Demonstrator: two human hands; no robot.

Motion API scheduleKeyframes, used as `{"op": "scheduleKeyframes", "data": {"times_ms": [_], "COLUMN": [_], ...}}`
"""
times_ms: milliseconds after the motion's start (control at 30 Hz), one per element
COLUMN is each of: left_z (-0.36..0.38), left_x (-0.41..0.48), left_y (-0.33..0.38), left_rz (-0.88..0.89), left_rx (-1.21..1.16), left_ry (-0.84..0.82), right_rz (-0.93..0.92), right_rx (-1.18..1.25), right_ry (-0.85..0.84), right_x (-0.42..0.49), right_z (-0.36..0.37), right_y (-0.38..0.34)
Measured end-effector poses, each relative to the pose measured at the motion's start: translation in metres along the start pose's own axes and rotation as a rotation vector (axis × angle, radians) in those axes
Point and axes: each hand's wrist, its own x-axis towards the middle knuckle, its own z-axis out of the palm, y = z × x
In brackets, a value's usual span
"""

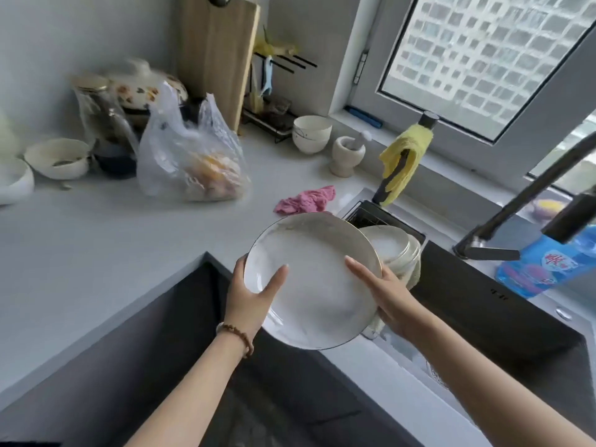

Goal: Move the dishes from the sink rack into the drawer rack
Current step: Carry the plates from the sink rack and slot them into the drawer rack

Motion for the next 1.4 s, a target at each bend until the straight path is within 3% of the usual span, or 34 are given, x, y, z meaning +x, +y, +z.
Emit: {"op": "scheduleKeyframes", "data": {"times_ms": [300,700,1000,1233,1333,1400], "left_z": [-0.148,-0.393,-0.572,-0.667,-0.695,-0.714], "left_x": [-0.148,-0.415,-0.528,-0.534,-0.526,-0.520], "left_y": [0.002,-0.075,-0.157,-0.213,-0.240,-0.260], "left_rz": [0.056,-0.103,-0.315,-0.353,-0.316,-0.254], "left_rx": [0.054,-0.019,0.005,-0.089,-0.197,-0.090], "left_ry": [0.321,0.632,0.665,0.708,0.823,0.938], "right_rz": [-0.044,0.298,0.326,0.277,0.187,0.112], "right_rx": [-0.168,-0.423,-0.477,-0.503,-0.567,-0.599], "right_ry": [-0.368,-0.824,-0.793,-0.714,-0.698,-0.691], "right_x": [-0.110,-0.302,-0.413,-0.419,-0.409,-0.397], "right_z": [0.126,0.350,0.521,0.604,0.632,0.650], "right_y": [0.013,0.109,0.226,0.278,0.293,0.308]}}
